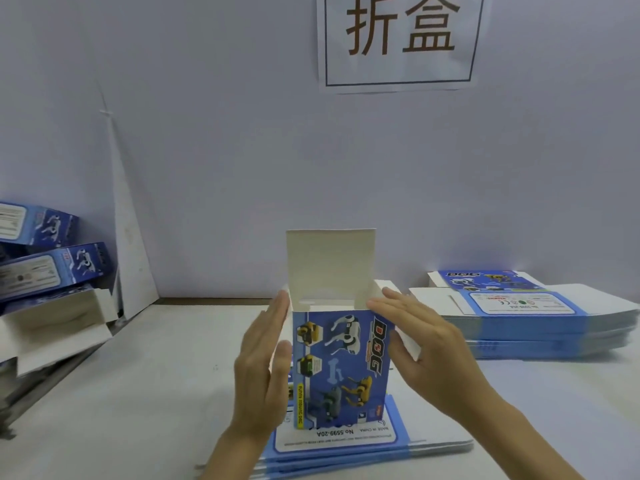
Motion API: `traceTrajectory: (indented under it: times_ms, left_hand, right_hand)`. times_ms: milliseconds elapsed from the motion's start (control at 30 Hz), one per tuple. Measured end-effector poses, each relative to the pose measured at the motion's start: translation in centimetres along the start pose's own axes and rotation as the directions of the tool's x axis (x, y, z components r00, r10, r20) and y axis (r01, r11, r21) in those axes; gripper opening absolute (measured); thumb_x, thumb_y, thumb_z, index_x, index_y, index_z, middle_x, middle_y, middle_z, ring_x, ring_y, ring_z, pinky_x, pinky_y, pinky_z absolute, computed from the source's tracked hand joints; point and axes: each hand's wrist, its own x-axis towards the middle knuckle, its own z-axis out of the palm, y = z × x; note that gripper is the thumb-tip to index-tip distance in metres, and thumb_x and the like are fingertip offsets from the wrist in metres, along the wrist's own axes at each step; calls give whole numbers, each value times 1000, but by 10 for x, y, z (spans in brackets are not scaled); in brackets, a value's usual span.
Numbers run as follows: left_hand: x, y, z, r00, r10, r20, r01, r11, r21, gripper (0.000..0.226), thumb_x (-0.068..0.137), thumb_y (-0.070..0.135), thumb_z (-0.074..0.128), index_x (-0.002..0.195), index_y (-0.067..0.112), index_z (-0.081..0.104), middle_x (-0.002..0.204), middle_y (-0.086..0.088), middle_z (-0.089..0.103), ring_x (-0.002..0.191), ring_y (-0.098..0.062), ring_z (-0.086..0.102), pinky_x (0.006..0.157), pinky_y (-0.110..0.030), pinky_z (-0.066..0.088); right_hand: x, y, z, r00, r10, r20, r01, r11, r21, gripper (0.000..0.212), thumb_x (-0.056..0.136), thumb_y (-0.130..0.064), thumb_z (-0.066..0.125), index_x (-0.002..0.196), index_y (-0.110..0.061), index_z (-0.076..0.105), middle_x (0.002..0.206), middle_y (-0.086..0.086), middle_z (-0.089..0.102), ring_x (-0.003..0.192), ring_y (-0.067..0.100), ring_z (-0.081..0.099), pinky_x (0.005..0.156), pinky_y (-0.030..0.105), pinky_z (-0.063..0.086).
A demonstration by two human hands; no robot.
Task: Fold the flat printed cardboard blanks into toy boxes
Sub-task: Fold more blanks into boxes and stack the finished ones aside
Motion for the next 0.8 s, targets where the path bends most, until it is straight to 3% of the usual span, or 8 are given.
traceTrajectory:
  times_ms: [100,167,233,300,400,467,633,800]
  left_hand:
    - [-5,-8,6,978,-201,52,207,945,-254,87,80,70,53,152,40,12,157,20,19,140,4,25,108,-13,33]
    - [-11,-17,9,905,-385,179,424,840,-337,105,64,69,69,143,61,-1,157,25,12,140,6,24,108,-18,34]
    - [-21,-21,15,759,-504,411,623,745,-238,119,57,66,79,149,48,5,149,15,37,130,-3,47,100,-31,48]
    - [-29,-22,23,670,-540,509,698,691,-185,113,55,57,79,149,35,21,131,11,57,108,-4,63,80,-28,58]
    - [-24,-15,31,699,-527,484,701,639,-316,88,61,49,74,140,30,41,118,8,67,100,-6,67,72,-22,56]
    - [-9,-4,27,725,-538,431,685,629,-368,65,67,51,67,123,19,60,104,-1,73,90,-11,70,73,-25,57]
    - [34,31,2,827,-425,368,562,648,-515,41,89,39,47,64,14,69,61,-7,65,55,-17,61,56,-21,51]
    - [46,46,1,800,-445,403,599,625,-500,41,76,52,53,76,19,77,75,-2,72,70,-13,69,65,-22,53]
  right_hand:
    - [-4,9,1,989,108,102,-124,980,158,68,87,-25,57,146,-45,28,155,-21,24,144,1,21,112,24,29]
    - [-13,17,4,926,359,114,-376,863,338,80,86,-40,61,144,-58,8,156,-30,8,145,-1,14,112,25,24]
    - [-23,21,10,797,532,285,-601,655,458,88,78,-56,68,138,-63,4,152,-32,12,142,2,21,107,27,30]
    - [-33,19,20,723,458,517,-689,531,493,91,68,-64,68,140,-58,13,144,-31,36,130,0,43,96,23,43]
    - [-35,11,30,750,393,532,-661,483,574,85,68,-57,69,143,-41,30,132,-15,58,115,8,61,83,27,56]
    - [-28,6,25,790,422,444,-610,475,634,87,69,-56,70,144,-46,28,141,-13,49,126,11,52,94,40,53]
    - [-2,-7,-16,868,316,383,-494,622,607,81,64,-73,64,136,-64,29,144,-30,37,132,2,42,102,29,43]
    - [8,-22,-25,908,334,253,-415,643,644,78,68,-61,64,139,-56,33,141,-16,47,115,-2,54,85,13,47]
